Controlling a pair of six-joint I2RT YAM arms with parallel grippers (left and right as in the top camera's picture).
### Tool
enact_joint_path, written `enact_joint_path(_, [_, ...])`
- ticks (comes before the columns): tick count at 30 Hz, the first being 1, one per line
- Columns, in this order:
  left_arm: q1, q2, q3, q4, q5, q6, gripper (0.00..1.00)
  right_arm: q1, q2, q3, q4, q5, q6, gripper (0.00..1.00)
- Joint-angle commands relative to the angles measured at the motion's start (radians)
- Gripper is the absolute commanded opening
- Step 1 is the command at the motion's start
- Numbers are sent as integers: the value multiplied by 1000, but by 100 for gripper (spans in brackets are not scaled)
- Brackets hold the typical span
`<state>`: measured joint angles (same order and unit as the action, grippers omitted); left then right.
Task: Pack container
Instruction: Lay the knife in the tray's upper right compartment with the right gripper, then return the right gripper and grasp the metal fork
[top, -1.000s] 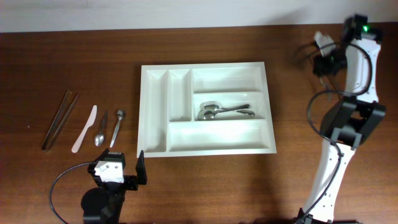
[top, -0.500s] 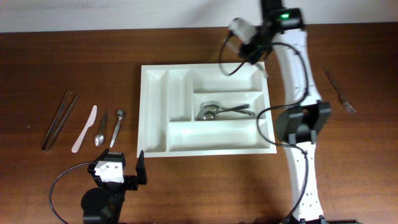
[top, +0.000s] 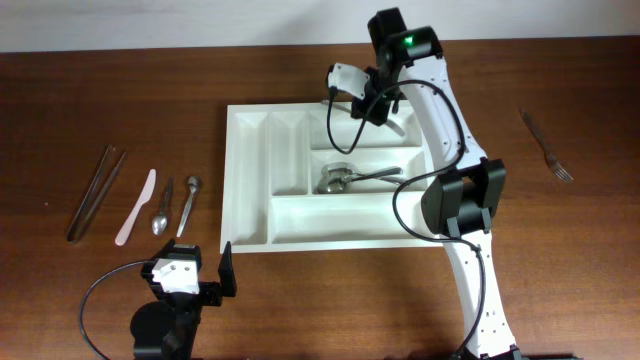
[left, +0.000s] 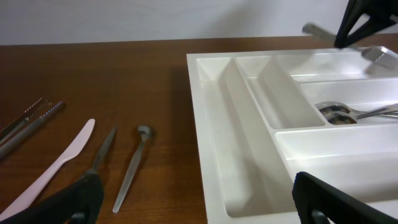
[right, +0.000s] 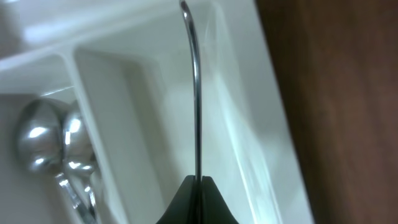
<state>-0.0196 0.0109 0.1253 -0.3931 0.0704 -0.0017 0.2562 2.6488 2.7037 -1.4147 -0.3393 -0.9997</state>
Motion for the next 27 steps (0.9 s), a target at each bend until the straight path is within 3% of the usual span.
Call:
enact_joint_path(1, [-4,-5,-8,3,-8,-6,99,-2,-41,-88,42,-16,-21,16])
enact_joint_path(2, [-4,-5,-8,3,-8,-6,99,-2,-41,-103,52,-17,-21,35])
enact_joint_path(3, [-4,-5,-8,3,-8,-6,99,-2,-41,-108,55,-17,-21,46])
enact_joint_path(7, [-4,-5,-8,3,-8,-6,99,-6,-51,-84,47,-16,-9,55])
enact_joint_path(10, [-4,-5,-8,3,-8,-6,99,-30,-71,-25,42,21,95,58])
enact_joint_path(17, [-4,-5,-8,3,-8,-6,99,-199,-133,121,-16,270,579,60])
enact_joint_path(19, [-4,-5,-8,3,-8,-6,99,-272,-145,161,-50,252,703,66])
enact_joint_path(21, [-4,-5,-8,3,-8,-6,99,-348,-150,196,-72,196,828,96])
enact_joint_path(27, [-4,-5,-8,3,-8,-6,99,-559,-150,217,-63,-93,1063,99])
